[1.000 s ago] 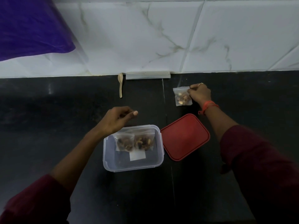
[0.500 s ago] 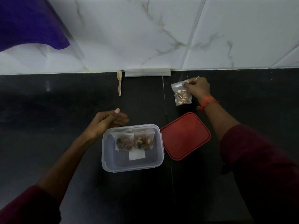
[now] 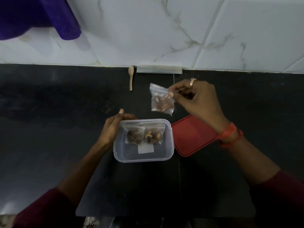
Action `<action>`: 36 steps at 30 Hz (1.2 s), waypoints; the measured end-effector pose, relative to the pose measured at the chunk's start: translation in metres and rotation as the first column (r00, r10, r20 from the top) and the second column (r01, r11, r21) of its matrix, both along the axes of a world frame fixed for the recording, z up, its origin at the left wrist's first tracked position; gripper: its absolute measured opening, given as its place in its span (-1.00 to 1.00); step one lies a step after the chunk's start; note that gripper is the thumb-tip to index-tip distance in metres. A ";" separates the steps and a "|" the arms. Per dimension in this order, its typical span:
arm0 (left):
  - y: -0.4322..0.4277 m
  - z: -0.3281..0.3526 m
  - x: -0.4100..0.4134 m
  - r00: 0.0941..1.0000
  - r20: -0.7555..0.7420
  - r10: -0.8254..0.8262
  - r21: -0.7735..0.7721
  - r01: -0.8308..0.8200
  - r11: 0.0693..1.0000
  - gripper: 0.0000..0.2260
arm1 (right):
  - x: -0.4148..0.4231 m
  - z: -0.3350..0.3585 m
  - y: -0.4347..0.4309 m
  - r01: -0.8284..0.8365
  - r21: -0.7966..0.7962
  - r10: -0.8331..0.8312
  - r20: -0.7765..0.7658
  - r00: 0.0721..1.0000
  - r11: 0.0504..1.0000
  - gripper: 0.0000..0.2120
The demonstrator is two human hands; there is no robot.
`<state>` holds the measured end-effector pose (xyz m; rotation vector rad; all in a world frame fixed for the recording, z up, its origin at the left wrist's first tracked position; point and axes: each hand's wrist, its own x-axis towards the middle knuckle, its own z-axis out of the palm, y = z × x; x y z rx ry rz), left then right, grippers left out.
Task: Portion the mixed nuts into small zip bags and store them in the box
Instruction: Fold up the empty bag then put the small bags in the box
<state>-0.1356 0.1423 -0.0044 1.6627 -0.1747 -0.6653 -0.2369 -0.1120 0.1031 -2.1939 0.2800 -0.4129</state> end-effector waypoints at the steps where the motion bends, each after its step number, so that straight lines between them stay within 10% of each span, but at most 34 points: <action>1: 0.002 0.000 -0.002 1.000 -0.017 0.022 -0.002 -0.022 1.000 -0.52 | -0.007 0.000 0.014 -0.043 0.023 0.043 -0.010 0.999 0.999 -0.87; 18: 0.024 -0.001 -0.038 0.961 -0.216 0.174 -0.172 -0.213 0.962 -0.35 | -0.033 -0.077 0.119 -0.333 -0.010 0.320 -0.255 0.912 0.943 -0.81; 28: 0.023 -0.001 -0.048 0.951 -0.253 0.178 -0.173 -0.225 0.959 -0.32 | -0.026 -0.070 0.097 -0.143 -0.078 0.129 -0.168 0.977 0.987 -0.73; 36: 0.026 -0.007 -0.054 0.953 -0.181 0.245 -0.161 -0.274 0.948 -0.30 | -0.064 -0.082 0.016 0.314 0.011 -0.310 -0.128 0.942 0.949 -0.77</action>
